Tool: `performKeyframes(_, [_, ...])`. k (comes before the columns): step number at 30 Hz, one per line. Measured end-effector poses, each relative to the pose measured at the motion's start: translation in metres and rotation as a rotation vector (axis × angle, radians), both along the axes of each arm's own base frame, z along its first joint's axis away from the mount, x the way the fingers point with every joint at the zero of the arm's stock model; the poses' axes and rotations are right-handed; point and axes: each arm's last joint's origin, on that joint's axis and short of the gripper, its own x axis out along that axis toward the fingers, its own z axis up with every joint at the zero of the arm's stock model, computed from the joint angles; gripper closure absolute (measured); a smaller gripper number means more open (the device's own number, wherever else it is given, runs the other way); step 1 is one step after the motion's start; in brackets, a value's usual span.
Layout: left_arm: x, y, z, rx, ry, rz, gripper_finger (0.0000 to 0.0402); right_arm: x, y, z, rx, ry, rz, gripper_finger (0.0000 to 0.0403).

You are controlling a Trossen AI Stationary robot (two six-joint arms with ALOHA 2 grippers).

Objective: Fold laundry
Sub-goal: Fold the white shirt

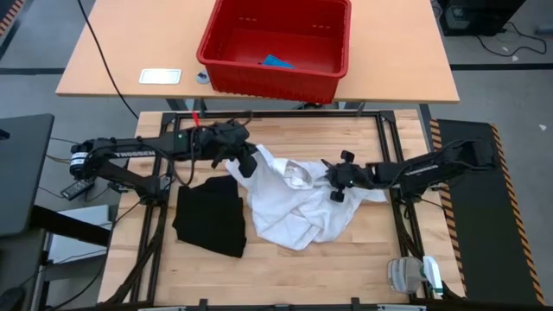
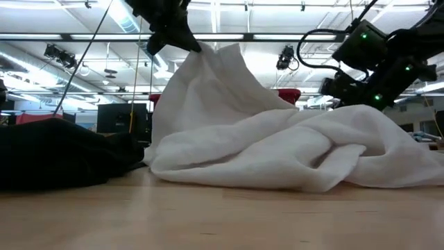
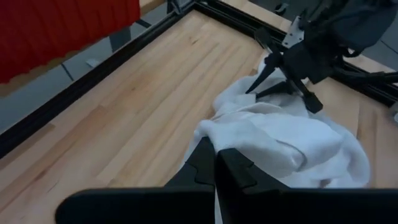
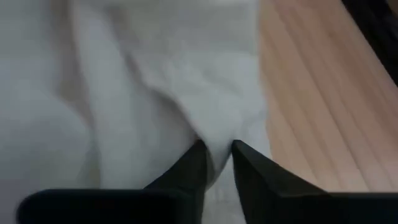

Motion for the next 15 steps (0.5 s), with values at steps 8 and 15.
performKeyframes(8, [-0.003,-0.017,0.035,0.162,-0.150,-0.052,0.0401,0.015,-0.007,0.095,-0.117,-0.208,-0.041,0.0395])
performKeyframes(15, [-0.025,-0.025,0.099,0.326,-0.154,-0.021,0.0401,-0.005,-0.013,0.225,-0.290,-0.302,-0.030,0.0399])
